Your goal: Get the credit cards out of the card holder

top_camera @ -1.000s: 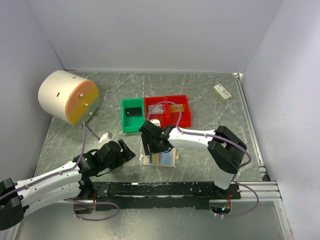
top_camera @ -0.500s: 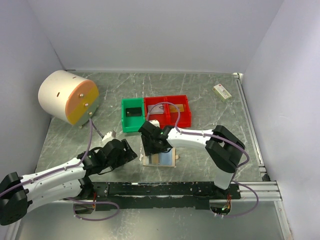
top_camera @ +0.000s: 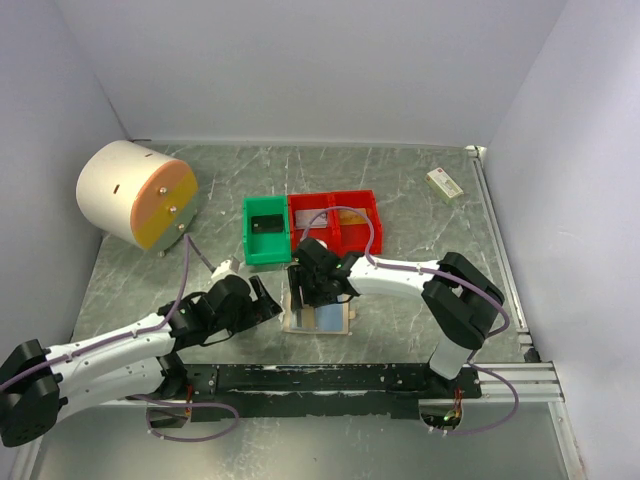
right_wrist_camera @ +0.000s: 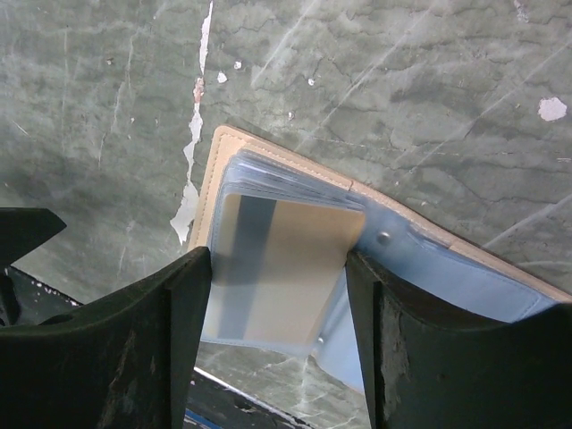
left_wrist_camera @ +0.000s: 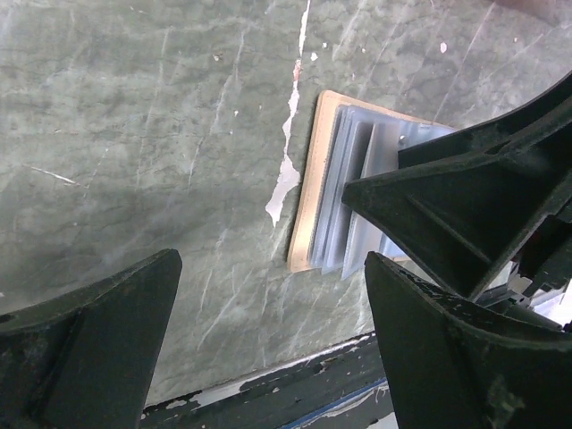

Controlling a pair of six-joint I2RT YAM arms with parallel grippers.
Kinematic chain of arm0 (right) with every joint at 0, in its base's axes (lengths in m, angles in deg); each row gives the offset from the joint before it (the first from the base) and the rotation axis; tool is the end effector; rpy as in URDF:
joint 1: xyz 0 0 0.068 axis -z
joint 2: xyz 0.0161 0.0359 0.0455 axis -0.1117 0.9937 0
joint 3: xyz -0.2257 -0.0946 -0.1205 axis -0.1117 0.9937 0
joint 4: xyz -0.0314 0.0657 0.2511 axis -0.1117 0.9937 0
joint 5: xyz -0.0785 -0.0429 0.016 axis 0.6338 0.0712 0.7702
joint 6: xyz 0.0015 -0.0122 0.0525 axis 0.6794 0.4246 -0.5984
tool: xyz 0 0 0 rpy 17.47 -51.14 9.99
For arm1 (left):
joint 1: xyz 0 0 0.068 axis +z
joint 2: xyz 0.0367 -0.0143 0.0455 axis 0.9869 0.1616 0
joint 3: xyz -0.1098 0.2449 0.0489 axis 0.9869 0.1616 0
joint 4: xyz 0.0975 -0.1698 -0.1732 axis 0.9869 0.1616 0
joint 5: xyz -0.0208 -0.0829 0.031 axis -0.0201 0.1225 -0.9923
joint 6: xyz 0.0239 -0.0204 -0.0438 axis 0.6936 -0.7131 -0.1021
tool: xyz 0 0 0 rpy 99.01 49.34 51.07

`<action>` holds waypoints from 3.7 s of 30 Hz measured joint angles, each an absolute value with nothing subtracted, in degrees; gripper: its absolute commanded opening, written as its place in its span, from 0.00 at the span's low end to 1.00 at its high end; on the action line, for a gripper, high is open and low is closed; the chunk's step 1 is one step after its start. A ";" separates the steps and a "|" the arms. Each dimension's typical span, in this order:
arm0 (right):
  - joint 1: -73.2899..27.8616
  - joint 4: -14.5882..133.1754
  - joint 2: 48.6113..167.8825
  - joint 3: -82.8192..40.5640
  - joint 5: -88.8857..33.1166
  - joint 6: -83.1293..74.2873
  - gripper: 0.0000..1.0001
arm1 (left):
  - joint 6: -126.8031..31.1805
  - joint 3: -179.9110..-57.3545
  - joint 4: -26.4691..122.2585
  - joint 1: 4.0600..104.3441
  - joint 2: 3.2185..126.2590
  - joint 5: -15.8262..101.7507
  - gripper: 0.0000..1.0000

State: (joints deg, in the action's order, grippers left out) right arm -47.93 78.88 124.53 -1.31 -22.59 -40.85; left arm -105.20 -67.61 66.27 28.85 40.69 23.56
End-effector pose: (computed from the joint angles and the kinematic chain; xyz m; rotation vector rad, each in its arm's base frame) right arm 0.1905 0.2681 0.1612 -0.2845 2.7773 0.5667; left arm 0.1117 -0.1311 0.1693 -0.4688 2.4608 -0.7481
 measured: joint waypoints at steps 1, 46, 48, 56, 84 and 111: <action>-47.91 78.88 124.51 -1.31 -22.64 -40.83 0.62 | -105.16 -67.61 65.86 28.85 40.90 23.70 0.96; -39.91 67.71 120.88 7.66 -38.48 -43.50 0.53 | -98.97 -66.19 41.77 28.85 48.99 39.32 0.75; -39.87 67.65 120.88 7.68 -38.61 -43.50 0.53 | -98.73 -66.19 39.32 28.87 50.85 40.57 0.74; -39.78 67.34 120.88 7.87 -38.88 -43.60 0.53 | -98.60 -66.21 35.65 28.85 55.09 42.21 0.73; -38.65 69.62 117.82 7.63 -38.53 -43.21 0.67 | -100.15 -68.57 35.02 28.08 65.91 42.25 0.36; -27.13 67.58 99.85 16.62 -34.96 -41.57 0.64 | -97.49 -79.98 36.96 25.72 73.36 44.83 0.57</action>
